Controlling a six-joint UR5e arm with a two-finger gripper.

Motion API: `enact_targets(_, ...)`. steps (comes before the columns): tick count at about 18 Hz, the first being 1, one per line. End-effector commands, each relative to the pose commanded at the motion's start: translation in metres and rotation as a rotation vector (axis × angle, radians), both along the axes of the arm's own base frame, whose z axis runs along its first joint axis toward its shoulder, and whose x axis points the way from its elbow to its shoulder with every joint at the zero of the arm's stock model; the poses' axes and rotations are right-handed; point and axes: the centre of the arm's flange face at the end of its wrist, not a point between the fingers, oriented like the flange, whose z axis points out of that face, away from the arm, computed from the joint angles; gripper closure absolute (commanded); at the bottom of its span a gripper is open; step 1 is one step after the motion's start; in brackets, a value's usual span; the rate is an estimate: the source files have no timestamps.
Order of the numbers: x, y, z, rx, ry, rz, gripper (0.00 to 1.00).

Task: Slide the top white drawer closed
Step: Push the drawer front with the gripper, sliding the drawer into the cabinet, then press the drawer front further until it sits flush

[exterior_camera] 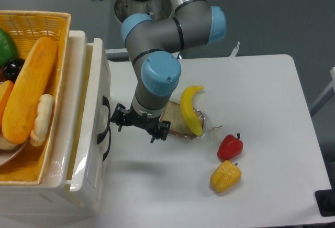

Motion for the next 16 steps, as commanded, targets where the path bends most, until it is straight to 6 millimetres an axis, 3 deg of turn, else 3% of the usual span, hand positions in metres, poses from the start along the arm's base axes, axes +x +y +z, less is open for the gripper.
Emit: enact_targets(16, 0.009, 0.007, -0.003, -0.002, -0.002, -0.018, 0.00)
